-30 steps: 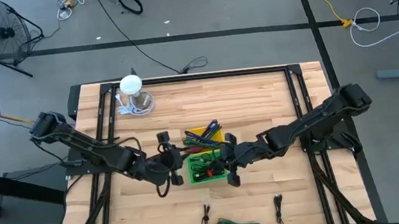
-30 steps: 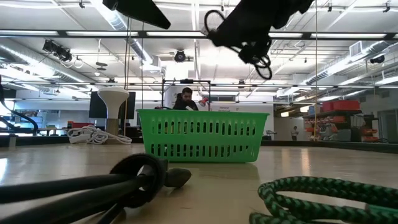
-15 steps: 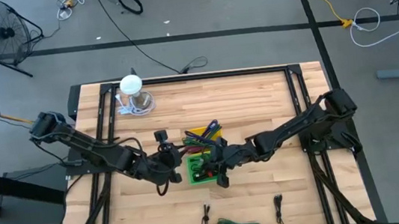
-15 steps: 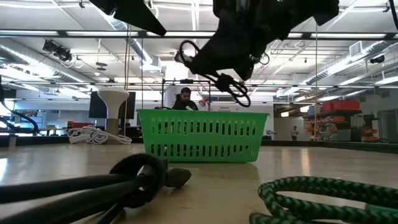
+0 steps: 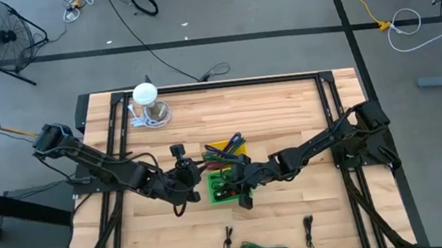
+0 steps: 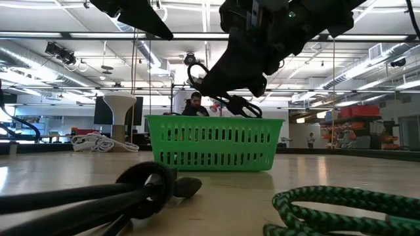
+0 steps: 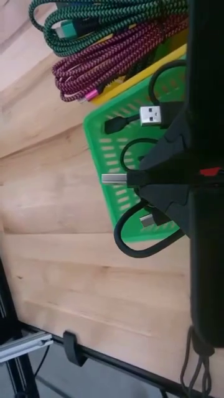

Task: Pick & Place USB Port
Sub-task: Put the black USB cable into the green bin

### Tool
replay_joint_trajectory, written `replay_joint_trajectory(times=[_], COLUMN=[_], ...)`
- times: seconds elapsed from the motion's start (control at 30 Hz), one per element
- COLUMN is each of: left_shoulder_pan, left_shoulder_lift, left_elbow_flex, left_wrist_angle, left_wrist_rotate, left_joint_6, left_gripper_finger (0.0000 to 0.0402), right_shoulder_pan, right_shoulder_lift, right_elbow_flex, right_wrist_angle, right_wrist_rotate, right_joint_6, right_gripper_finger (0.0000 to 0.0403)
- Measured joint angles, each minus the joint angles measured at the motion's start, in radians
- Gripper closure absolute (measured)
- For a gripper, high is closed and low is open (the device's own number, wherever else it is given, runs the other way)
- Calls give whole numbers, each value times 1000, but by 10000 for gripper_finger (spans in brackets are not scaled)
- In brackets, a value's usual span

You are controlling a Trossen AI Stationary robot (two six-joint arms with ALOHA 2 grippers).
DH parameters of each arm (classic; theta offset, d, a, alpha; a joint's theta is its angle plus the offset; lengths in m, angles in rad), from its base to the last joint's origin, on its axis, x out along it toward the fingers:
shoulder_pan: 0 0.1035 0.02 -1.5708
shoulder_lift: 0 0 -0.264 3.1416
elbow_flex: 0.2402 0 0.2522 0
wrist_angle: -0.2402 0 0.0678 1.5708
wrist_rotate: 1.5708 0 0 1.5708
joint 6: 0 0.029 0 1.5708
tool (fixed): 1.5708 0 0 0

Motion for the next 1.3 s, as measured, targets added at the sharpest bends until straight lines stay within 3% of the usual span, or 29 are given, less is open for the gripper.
replay_joint_trajectory(times=[0.17,0.4,0.6,0.73,0.9,0.97,1.1,1.3], left_shoulder_pan=[0,0,0,0,-5,-23,-92,-179], left_shoulder_lift=[0,0,0,0,4,24,112,268], left_elbow_flex=[0,0,0,0,0,0,0,0], left_wrist_angle=[-5,-5,-5,9,34,57,124,250], left_wrist_rotate=[0,0,11,119,461,541,559,561], left_joint_6=[-12,-18,-20,-66,-135,-159,-90,163], left_gripper_finger=[333,333,333,333,333,333,333,333], right_shoulder_pan=[0,0,0,0,-13,-19,-34,-58], right_shoulder_lift=[0,0,0,-6,-41,-59,-90,-121], right_elbow_flex=[0,0,0,0,0,0,0,0], right_wrist_angle=[-1,2,2,8,-7,-20,-31,-75], right_wrist_rotate=[1,14,29,29,28,29,30,29], right_joint_6=[-25,-26,-30,-59,-99,-116,-131,-138], right_gripper_finger=[389,320,299,300,309,313,319,326])
